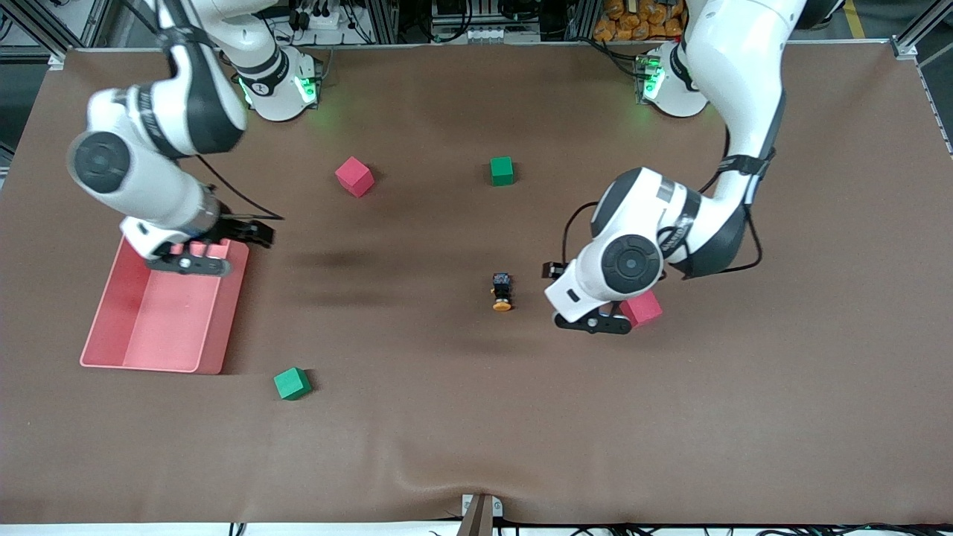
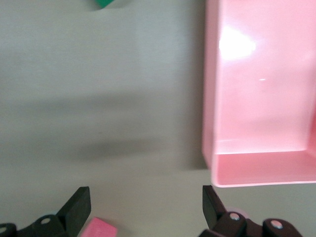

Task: Place and upright button with both arms
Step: 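Grasp the button with the left gripper while the right gripper withdraws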

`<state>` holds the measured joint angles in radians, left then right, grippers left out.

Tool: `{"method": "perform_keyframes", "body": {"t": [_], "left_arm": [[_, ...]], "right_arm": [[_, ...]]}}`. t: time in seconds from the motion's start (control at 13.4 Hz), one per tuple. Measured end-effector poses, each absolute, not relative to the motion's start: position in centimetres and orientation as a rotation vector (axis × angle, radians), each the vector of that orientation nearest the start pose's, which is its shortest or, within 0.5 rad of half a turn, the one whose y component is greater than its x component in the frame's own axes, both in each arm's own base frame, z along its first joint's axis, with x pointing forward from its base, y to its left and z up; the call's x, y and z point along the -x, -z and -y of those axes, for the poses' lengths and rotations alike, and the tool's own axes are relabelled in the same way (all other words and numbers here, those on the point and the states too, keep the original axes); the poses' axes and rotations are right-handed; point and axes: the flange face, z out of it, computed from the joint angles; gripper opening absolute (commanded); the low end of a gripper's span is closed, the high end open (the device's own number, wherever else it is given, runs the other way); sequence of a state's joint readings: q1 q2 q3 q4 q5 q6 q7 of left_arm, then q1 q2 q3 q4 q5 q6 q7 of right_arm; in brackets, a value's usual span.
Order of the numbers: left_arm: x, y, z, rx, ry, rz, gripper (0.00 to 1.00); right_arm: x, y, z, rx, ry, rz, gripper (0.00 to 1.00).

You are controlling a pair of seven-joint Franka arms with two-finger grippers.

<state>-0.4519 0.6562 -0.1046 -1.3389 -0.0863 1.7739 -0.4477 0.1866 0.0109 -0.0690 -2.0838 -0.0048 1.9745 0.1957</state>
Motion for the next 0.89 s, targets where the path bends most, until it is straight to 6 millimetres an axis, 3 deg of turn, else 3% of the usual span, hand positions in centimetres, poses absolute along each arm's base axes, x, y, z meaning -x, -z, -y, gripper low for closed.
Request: {"method": "perform_keyframes", "body": {"t": [0.22, 0.37, 0.67, 0.89], "left_arm": [[-59.4, -30.3, 40.3, 3.151, -0.373, 0.004, 1.00], [-59.2, -28.6, 41.7, 3.158, -0.351, 0.069, 1.00], [-59.1, -25.1, 42.9, 3.179, -0.336, 0.081, 1.00], [-58.8, -23.2, 44.4, 3.250, -0.342, 0.120, 1.00]], "right_arm": [[-52.8, -42.8, 0.1, 3.142, -0.148, -0.024, 1.00], [-52.3, -43.5, 3.3, 3.134, -0.150, 0.013, 1.00], [-51.6, -44.8, 6.6, 3.123, -0.141, 0.116, 1.00], [-52.1, -49.2, 6.7, 3.119, -0.157, 0.139, 1.00]]}}
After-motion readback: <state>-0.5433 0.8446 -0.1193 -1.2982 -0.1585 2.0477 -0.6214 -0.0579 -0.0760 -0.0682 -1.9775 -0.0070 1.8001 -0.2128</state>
